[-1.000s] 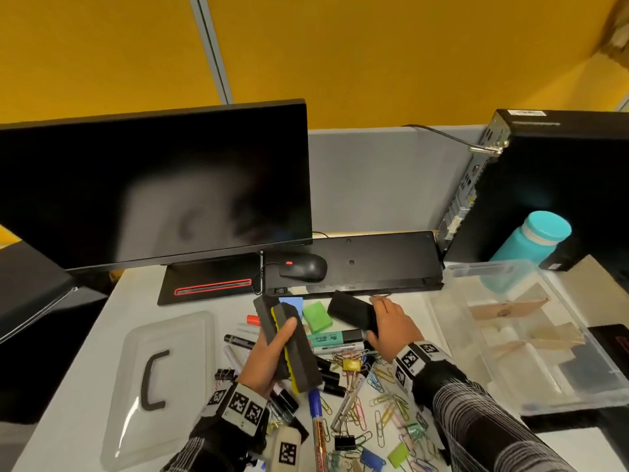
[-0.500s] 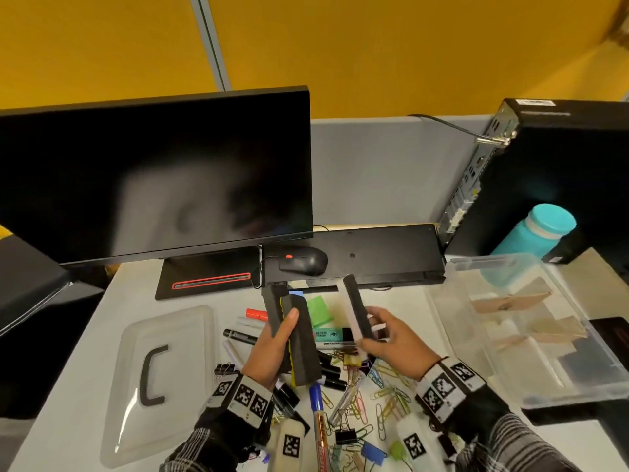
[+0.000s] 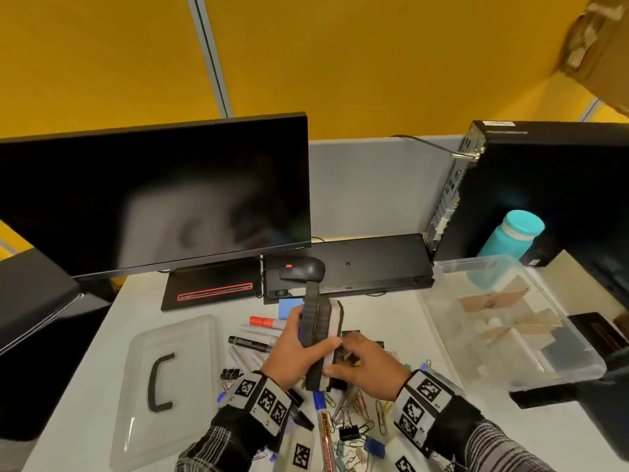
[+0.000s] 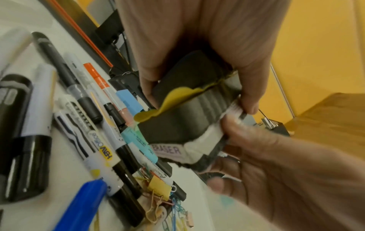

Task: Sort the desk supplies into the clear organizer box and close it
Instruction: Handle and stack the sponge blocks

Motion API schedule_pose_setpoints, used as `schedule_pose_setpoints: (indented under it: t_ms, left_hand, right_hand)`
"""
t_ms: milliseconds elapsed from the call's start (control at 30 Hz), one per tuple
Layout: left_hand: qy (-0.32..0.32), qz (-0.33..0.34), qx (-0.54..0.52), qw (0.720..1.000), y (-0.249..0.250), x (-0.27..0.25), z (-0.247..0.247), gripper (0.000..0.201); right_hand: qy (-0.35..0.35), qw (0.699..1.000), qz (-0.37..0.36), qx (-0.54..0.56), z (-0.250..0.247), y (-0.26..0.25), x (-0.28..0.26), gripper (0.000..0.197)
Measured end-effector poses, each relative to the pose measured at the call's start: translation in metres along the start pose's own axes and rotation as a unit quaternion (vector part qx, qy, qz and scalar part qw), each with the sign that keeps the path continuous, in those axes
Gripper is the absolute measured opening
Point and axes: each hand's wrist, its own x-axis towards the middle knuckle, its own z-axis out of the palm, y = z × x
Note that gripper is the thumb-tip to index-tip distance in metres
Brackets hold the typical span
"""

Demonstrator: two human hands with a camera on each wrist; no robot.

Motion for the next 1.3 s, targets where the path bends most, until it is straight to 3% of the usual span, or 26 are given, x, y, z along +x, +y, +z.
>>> schedule_pose_setpoints:
  t_ms: [67,133,200,233,333,400,467,533,633,700,733,833,900,1033,1133,1233,1300]
  left_hand:
    - [-0.008,0.024,0.03,0.999,0.003,-0.003,-0.002,0.058]
    - [-0.017,0.055,0.071,0.996,0.006,-0.006,-0.005,0.059]
    - [-0.015,0.083,0.145,0.986,0.01,-0.007,-0.008,0.064]
    - [-0.009,0.098,0.196,0.976,0.01,-0.006,-0.008,0.068]
    - [0.006,0.164,0.368,0.915,0.009,-0.004,-0.005,0.071]
    - [0.004,0.188,0.419,0.888,0.008,-0.002,-0.005,0.07]
    - [-0.01,0.197,0.433,0.88,0.009,-0.001,-0.011,0.076]
    - [-0.021,0.164,0.4,0.902,0.01,-0.001,-0.023,0.093]
    - [0.029,0.046,0.207,0.977,0.01,0.001,-0.041,0.103]
    - [0.013,-0.061,0.04,0.997,0.013,0.0,-0.049,0.091]
    - [-0.013,-0.104,-0.048,0.993,0.015,-0.001,-0.05,0.08]
    - [-0.048,-0.143,-0.191,0.97,0.025,-0.004,-0.045,0.05]
    - [-0.05,-0.122,-0.191,0.973,0.027,-0.004,-0.037,0.04]
    - [-0.016,-0.097,-0.161,0.982,0.026,0.0,-0.028,0.055]
    - [-0.012,-0.064,-0.129,0.989,0.029,0.003,-0.019,0.04]
    - [-0.005,-0.003,-0.027,1.0,0.034,0.009,-0.009,0.021]
    - [-0.015,0.041,0.041,0.998,0.04,0.01,0.002,0.024]
  right_hand:
    - [-0.032,0.994,0.016,0.101,-0.006,-0.006,-0.003,0.009]
    - [-0.034,0.953,0.062,0.295,-0.014,-0.01,-0.004,0.035]
    - [0.001,0.901,0.103,0.421,-0.02,-0.015,-0.004,0.053]
    - [0.017,0.891,0.114,0.439,-0.021,-0.019,-0.004,0.055]
    - [0.037,0.903,0.138,0.406,-0.018,-0.03,-0.002,0.057]
    - [0.056,0.901,0.154,0.401,-0.015,-0.033,0.001,0.052]
    - [0.08,0.892,0.163,0.413,-0.013,-0.032,0.002,0.046]
    - [0.102,0.88,0.167,0.433,-0.012,-0.025,0.002,0.042]
    - [0.137,0.865,0.143,0.462,-0.008,-0.02,0.0,0.037]
    - [0.153,0.868,0.122,0.457,-0.004,-0.023,0.001,0.036]
    - [0.16,0.869,0.11,0.454,-0.001,-0.026,0.001,0.038]
    - [0.183,0.893,0.076,0.404,0.011,-0.034,0.001,0.047]
    - [0.215,0.929,0.049,0.299,0.019,-0.039,0.001,0.045]
    - [0.283,0.938,0.034,0.198,0.014,-0.037,-0.002,0.053]
    - [0.239,0.958,0.056,0.15,-0.005,-0.028,-0.008,0.07]
    - [0.146,0.982,0.062,0.1,-0.039,-0.022,-0.019,0.062]
    - [0.078,0.994,0.077,0.03,-0.069,-0.017,-0.026,0.06]
